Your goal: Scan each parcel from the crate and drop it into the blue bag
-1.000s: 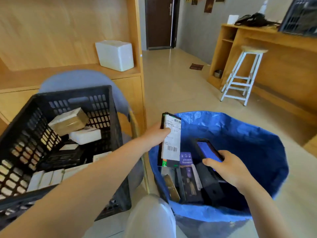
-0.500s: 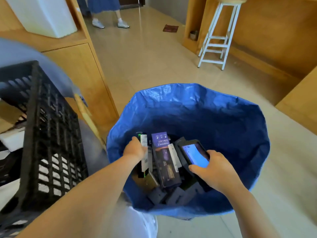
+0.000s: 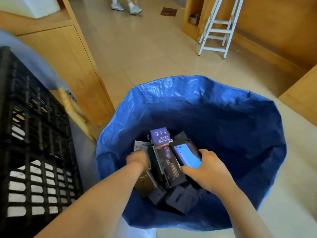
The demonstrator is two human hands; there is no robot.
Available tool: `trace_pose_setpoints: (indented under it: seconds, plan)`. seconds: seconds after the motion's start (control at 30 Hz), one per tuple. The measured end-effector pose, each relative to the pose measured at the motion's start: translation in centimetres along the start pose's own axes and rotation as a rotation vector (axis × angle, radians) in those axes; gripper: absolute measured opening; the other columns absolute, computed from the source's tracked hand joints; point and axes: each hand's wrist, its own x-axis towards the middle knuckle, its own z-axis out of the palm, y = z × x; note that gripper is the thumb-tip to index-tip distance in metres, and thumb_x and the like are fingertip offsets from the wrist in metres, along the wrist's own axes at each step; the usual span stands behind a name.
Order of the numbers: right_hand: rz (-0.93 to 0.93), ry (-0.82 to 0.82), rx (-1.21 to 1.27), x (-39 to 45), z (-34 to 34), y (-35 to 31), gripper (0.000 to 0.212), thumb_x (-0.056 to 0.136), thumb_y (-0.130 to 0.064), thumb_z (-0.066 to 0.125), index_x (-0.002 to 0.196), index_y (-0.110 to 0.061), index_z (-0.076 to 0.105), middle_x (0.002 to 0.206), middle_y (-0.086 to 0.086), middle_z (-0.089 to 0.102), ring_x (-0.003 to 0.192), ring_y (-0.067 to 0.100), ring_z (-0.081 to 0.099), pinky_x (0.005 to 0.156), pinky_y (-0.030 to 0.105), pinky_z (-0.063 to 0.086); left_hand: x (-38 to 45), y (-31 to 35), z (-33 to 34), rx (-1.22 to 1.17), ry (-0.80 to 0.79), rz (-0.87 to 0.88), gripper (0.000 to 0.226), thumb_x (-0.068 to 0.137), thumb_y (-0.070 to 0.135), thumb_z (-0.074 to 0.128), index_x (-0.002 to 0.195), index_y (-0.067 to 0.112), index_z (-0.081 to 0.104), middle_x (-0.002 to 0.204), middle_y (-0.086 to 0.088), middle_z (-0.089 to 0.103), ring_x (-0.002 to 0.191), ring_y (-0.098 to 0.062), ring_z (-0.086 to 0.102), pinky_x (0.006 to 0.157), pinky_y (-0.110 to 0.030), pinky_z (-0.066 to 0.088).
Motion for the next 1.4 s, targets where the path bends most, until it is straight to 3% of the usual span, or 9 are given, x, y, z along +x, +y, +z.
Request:
trace_pose_setpoints:
  seconds: [0.2,0.37,0.5,0.6,0.8,1.07,1.17,1.3,1.4]
  plan:
    - [-0.017,0.033,0.006,-1.7,-0.5,-1.0,0.068,0.073,-0.057,0.072,0.123,-0.017,0.051,0.109,-0.004,0.05,0.087,0.015,0.057,0.068,0.031,0.047,-1.9,-0.4,-2.9,0.01,0.092,0.065,0.041,0.092,0.031,0.052,0.129,0.015,0.051,0.131,-0.011,0.054,0.12,-0.03,0.05,0.088,-0.036,0.039]
    - [-0.051,0.087,0.043,-4.5,-1.9,-2.3,0.053,0.072,-0.056,0.074,0.107,-0.022,0.053,0.102,-0.005,0.053,0.081,0.012,0.059,0.069,0.033,0.053,-6.0,-1.0,-7.3,-0.029,0.238,0.181,0.042,0.094,0.031,0.052,0.133,0.015,0.048,0.133,-0.009,0.051,0.125,-0.032,0.046,0.099,-0.041,0.038]
    - [-0.085,0.156,0.099,-7.3,-2.6,-3.3,0.051,0.067,-0.058,0.073,0.1,-0.023,0.054,0.099,-0.003,0.058,0.078,0.015,0.061,0.062,0.032,0.049,-10.4,-2.3,-11.0,-0.083,0.392,0.252,0.038,0.093,0.032,0.054,0.127,0.015,0.053,0.128,-0.006,0.056,0.12,-0.03,0.048,0.093,-0.039,0.041]
    - [-0.116,0.18,0.132,-9.6,-3.0,-4.3,0.05,0.062,-0.059,0.071,0.093,-0.023,0.055,0.095,0.0,0.061,0.074,0.017,0.062,0.058,0.032,0.047,-13.9,-3.8,-13.7,-0.15,0.502,0.293,0.042,0.094,0.031,0.054,0.134,0.017,0.051,0.135,-0.004,0.054,0.124,-0.028,0.048,0.095,-0.036,0.041]
    - [-0.244,0.228,0.13,-13.6,-3.3,-8.5,0.042,0.07,-0.052,0.075,0.092,-0.022,0.056,0.095,0.0,0.061,0.073,0.016,0.063,0.054,0.028,0.043,-20.3,-8.1,-18.4,-0.22,0.729,0.324,0.044,0.092,0.033,0.055,0.135,0.02,0.053,0.133,-0.004,0.057,0.124,-0.028,0.051,0.098,-0.037,0.044]
    - [-0.484,0.203,0.153,-17.4,-1.2,-17.7,0.035,0.073,-0.046,0.077,0.091,-0.022,0.059,0.088,-0.004,0.063,0.073,0.01,0.062,0.056,0.025,0.043,-25.8,-20.7,-19.7,-0.283,0.87,0.162,0.037,0.091,0.037,0.057,0.126,0.025,0.058,0.123,0.0,0.059,0.116,-0.024,0.054,0.096,-0.043,0.047]
    - [-0.559,0.141,0.151,-18.2,0.7,-21.9,0.035,0.072,-0.045,0.076,0.089,-0.02,0.06,0.084,-0.002,0.063,0.071,0.013,0.061,0.057,0.026,0.044,-26.9,-26.9,-18.8,-0.296,0.846,0.04,0.039,0.092,0.037,0.057,0.129,0.025,0.057,0.127,0.0,0.059,0.114,-0.024,0.057,0.094,-0.042,0.049]
    - [-0.652,0.076,0.119,-18.8,3.8,-27.6,0.041,0.073,-0.049,0.075,0.095,-0.019,0.059,0.087,-0.002,0.064,0.077,0.015,0.062,0.059,0.029,0.046,-27.9,-34.2,-16.9,-0.331,0.803,-0.124,0.03,0.087,0.035,0.058,0.115,0.023,0.062,0.115,-0.002,0.065,0.105,-0.024,0.059,0.086,-0.041,0.052]
    - [-0.728,0.034,0.103,-18.8,6.6,-31.5,0.04,0.074,-0.049,0.075,0.097,-0.021,0.059,0.087,-0.003,0.064,0.076,0.014,0.061,0.06,0.029,0.046,-28.2,-39.0,-15.5,-0.385,0.739,-0.22,0.04,0.087,0.036,0.058,0.124,0.021,0.058,0.119,-0.004,0.063,0.107,-0.025,0.058,0.088,-0.044,0.053]
